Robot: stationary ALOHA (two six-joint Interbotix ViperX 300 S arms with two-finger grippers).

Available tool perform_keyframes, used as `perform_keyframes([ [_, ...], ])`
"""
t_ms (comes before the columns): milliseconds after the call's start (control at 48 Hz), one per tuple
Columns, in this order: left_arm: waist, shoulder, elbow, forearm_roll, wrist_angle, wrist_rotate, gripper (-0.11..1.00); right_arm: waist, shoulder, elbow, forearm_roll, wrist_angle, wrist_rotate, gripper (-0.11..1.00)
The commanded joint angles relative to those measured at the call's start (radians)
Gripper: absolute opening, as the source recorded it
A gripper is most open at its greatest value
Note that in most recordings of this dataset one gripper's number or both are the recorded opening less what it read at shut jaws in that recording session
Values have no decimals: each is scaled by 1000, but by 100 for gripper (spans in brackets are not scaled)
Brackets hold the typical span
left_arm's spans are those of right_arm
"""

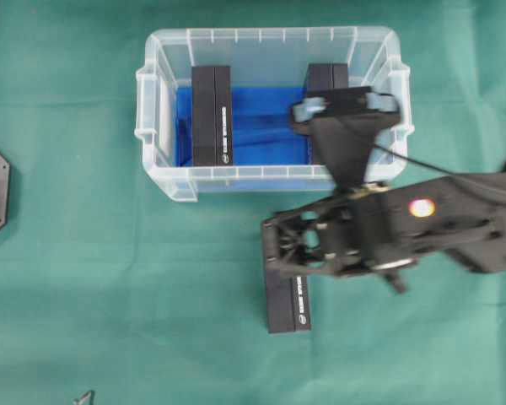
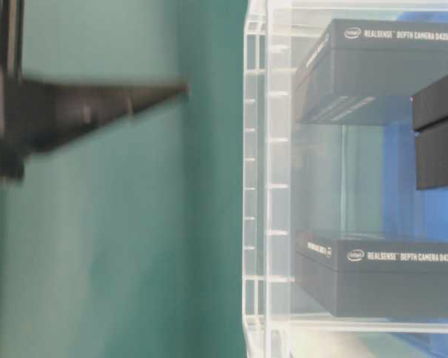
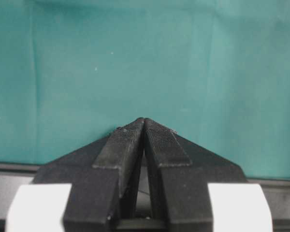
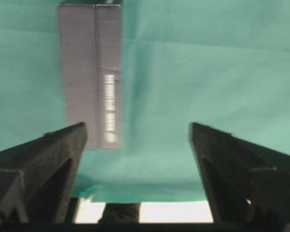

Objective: Take the box out of the case with the right arm.
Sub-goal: 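Open the right gripper and release the box on the table, then withdraw the right gripper to the right side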

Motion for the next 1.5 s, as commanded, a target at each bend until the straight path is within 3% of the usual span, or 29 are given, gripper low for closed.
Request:
perform_keyframes([
  [0,2,3,-26,3,-3,0,0,12,-92,58,2,-20,15,89],
  [271,2,3,-26,3,-3,5,0,60,-305,314,3,-44,98,89],
  [520,2,2,-26,5,-3,11,0,107,-477,476,11,-44,152,89],
  [1041,2,-3,-25,5,-3,12,0,101,-517,509,-14,-57,133,89],
  [1249,2,-3,-21,6,-3,11,0,12,-526,514,-15,-54,40,89],
  [1478,2,-2,-25,5,-3,11,0,-192,-531,515,-15,-55,-210,89],
])
